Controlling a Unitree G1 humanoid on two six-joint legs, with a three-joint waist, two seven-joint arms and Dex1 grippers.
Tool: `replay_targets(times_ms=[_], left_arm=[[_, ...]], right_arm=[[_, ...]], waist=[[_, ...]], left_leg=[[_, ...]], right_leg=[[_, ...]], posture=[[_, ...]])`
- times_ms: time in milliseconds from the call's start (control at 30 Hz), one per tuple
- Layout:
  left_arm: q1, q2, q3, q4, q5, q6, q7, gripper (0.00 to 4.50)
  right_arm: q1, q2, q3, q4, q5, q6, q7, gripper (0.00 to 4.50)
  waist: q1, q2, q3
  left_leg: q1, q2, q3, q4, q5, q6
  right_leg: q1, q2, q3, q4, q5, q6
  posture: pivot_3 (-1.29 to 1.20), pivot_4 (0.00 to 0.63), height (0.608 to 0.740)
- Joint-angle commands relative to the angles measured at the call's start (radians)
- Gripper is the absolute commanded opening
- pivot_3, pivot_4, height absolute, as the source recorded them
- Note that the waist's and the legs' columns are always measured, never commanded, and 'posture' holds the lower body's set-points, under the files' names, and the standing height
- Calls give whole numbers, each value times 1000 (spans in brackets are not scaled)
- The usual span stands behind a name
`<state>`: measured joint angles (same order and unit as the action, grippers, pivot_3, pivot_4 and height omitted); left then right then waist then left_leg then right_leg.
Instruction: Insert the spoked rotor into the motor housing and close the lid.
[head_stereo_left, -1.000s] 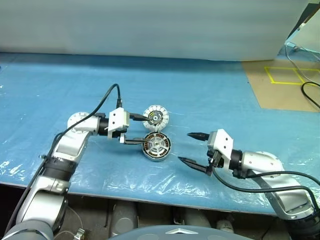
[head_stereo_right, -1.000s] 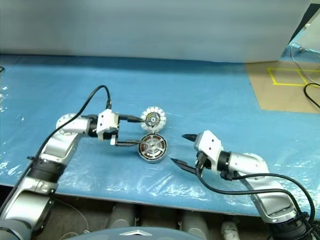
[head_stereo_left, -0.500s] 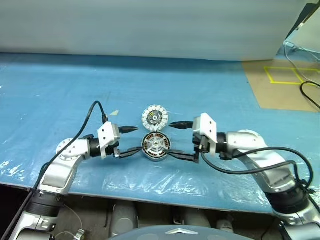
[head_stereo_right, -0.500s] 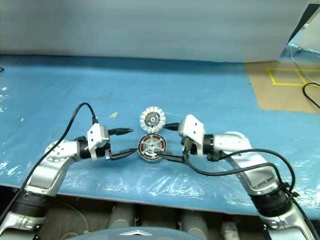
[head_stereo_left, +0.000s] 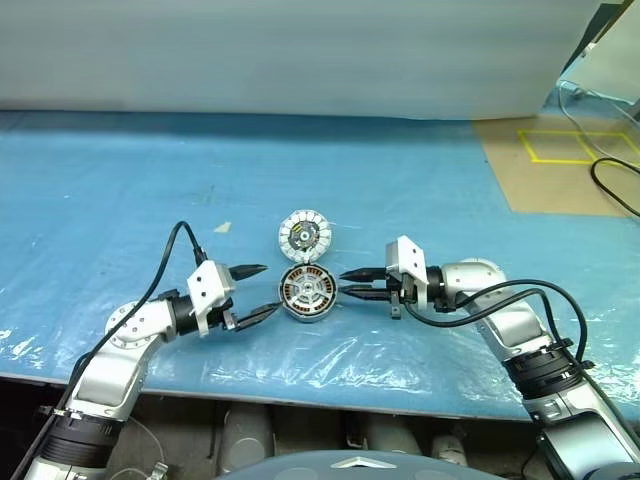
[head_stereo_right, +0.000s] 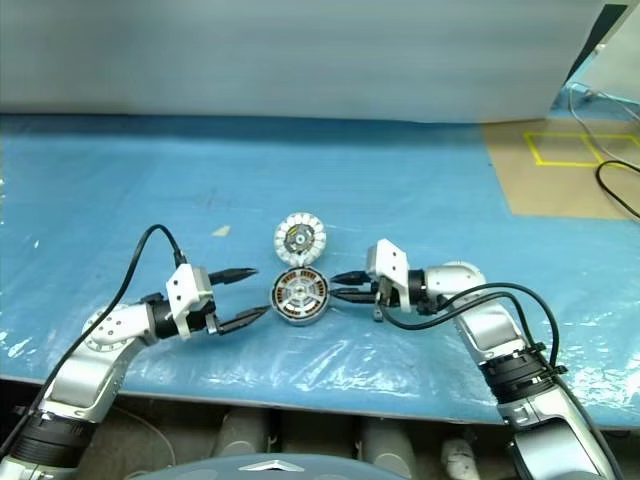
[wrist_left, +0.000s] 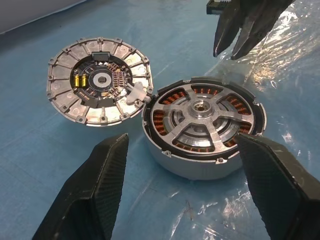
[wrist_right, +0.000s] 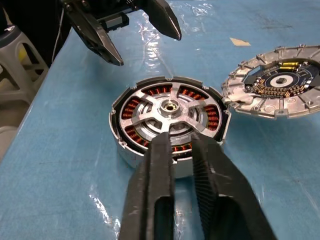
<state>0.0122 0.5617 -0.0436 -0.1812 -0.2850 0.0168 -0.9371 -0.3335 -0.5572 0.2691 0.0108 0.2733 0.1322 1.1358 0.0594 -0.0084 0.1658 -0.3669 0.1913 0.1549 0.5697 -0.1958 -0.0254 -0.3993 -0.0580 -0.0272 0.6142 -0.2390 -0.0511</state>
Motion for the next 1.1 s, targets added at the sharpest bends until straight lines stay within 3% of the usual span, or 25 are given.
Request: replay_targets(times_ms=[33,733,1100], left_arm=[[15,2,19,-43,0,-24,19,3635],[-5,9,7,-23,5,-29,31,3635],[1,10,7,-20,16,-29,37,3635]], right_arm=[[-5,24,4,-6,-14,-45,1,56],[-205,243,84,293,-123,-191,45,56],[-195,245,157,449,-217,-227,86,56]], waist=[[-3,0,0],[-18,0,0],[-17,0,0]], left_leg=[[0,0,0,0,0,0],[-1,0,0,4,0,1],[0,1,1,5,0,1]], right_leg=[[0,0,0,1,0,0],[-2,0,1,7,0,-1],[-1,0,1,8,0,-1]], posture=[[0,150,740],[0,150,740],[0,150,740]])
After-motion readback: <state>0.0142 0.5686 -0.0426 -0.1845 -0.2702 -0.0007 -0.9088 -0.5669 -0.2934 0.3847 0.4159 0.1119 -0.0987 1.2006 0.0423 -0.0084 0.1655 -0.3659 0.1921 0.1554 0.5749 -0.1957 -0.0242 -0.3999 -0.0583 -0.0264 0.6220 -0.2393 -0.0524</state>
